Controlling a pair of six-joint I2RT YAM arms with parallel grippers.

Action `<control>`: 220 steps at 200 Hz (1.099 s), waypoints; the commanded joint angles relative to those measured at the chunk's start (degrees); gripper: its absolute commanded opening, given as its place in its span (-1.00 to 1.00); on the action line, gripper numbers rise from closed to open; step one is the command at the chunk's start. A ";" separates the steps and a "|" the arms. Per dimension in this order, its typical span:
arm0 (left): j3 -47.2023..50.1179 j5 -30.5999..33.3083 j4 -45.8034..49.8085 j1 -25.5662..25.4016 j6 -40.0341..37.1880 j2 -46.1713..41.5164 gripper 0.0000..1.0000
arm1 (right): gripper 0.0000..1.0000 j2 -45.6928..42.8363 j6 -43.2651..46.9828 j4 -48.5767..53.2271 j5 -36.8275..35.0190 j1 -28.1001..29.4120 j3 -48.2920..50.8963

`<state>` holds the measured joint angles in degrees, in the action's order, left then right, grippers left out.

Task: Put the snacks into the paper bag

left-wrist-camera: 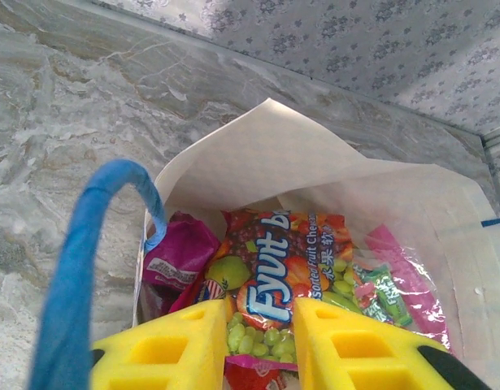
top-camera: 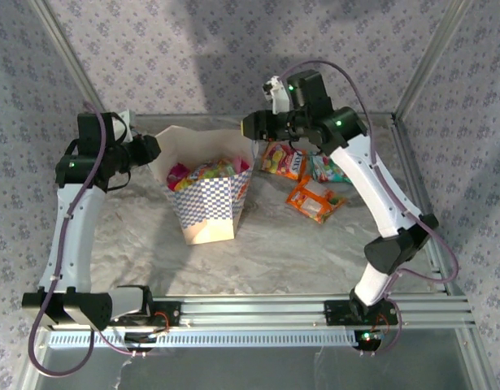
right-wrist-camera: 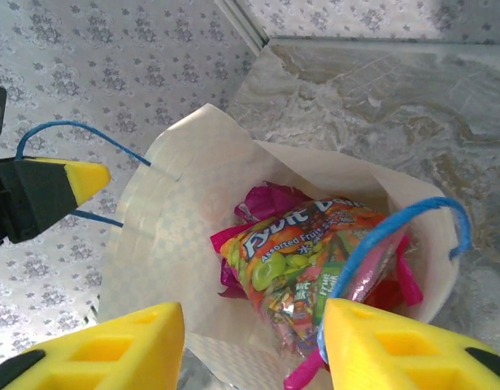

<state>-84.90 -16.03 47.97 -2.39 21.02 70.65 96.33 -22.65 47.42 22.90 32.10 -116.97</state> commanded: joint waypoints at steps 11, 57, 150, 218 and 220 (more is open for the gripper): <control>-0.26 2.21 -0.28 -0.27 -0.62 -1.37 -0.32 | 0.30 -8.22 2.18 1.71 -6.10 -1.63 5.81; 1.23 3.45 -0.16 -0.25 -1.33 -1.49 -0.22 | 0.55 -19.32 1.08 2.38 -10.74 -8.19 19.51; 0.72 6.52 -2.00 -0.29 -0.89 1.20 -0.14 | 0.72 -25.09 -2.19 -0.37 -12.41 -23.58 45.06; 0.64 7.17 -4.02 -0.48 0.34 4.22 -0.14 | 0.85 -21.91 -3.72 -7.63 -7.69 -32.99 59.14; 0.69 7.22 -3.89 -0.43 0.34 4.29 -0.14 | 0.86 -21.76 -3.76 -7.81 -7.62 -33.22 59.38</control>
<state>-83.29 -9.34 46.11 -2.39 20.86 74.39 73.21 -25.52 43.16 13.26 0.91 -59.40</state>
